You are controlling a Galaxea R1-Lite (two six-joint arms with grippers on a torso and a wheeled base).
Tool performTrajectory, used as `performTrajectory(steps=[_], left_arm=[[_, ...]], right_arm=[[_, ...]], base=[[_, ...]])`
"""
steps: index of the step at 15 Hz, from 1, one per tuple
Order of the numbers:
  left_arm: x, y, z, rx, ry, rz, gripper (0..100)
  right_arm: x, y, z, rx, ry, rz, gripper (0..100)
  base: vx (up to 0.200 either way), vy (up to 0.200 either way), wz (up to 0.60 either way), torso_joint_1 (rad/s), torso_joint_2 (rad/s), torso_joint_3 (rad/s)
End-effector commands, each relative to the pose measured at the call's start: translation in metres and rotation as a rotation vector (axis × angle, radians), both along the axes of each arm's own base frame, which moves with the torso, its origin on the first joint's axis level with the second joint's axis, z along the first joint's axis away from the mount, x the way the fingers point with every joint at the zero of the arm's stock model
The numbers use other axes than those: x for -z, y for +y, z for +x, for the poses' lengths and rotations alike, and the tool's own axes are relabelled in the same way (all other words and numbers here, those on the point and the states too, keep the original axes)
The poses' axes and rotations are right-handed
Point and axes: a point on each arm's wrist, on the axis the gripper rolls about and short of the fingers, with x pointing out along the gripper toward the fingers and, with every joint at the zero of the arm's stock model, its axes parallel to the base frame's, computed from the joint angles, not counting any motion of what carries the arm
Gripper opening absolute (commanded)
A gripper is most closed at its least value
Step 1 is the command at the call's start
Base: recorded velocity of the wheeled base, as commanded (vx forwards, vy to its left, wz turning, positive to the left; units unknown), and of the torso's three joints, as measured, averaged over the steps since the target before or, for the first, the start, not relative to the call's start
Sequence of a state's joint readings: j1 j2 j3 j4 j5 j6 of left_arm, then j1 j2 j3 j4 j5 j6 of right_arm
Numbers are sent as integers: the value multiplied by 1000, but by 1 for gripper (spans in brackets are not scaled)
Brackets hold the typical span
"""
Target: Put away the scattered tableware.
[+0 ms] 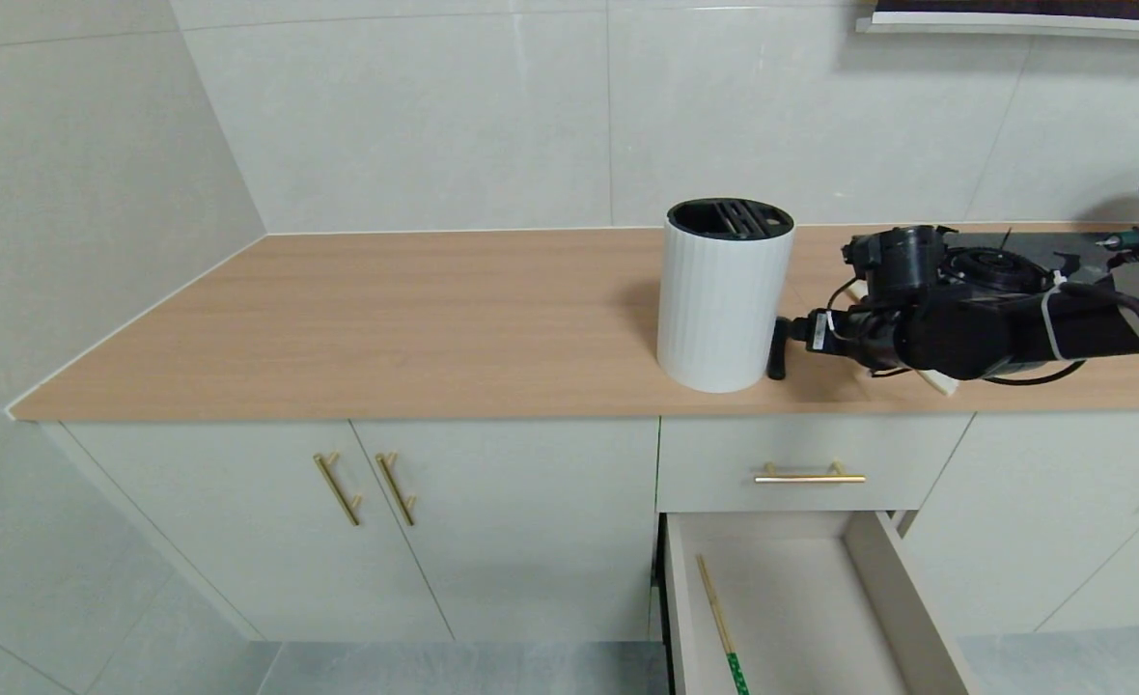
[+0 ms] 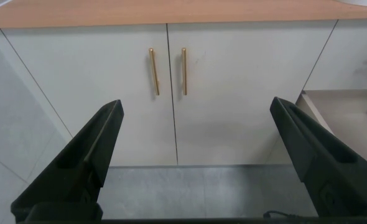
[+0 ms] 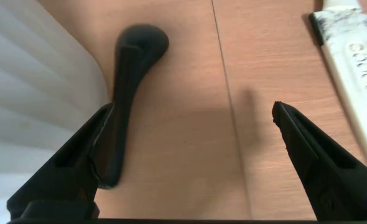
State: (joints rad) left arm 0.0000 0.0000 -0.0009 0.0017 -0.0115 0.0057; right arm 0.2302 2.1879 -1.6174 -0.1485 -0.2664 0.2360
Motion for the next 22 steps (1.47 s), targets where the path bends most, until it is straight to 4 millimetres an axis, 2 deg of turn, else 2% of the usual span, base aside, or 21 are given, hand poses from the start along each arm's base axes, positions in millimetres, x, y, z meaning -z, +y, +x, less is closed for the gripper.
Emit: performTrajectory(steps=[1,8,22], left_arm=[[0,0,0,-1,2,0,100],[0,0,0,1,1,0,100],[0,0,0,1,1,0,100]], right_arm=[[-1,1,0,-3,-9,4,100],[14,9,5,-19,12,-2,100],[27,13,20,-9,-25,-5,100]], base=[[0,0,0,0,0,0],[0,0,0,0,0,0],[0,0,0,0,0,0]])
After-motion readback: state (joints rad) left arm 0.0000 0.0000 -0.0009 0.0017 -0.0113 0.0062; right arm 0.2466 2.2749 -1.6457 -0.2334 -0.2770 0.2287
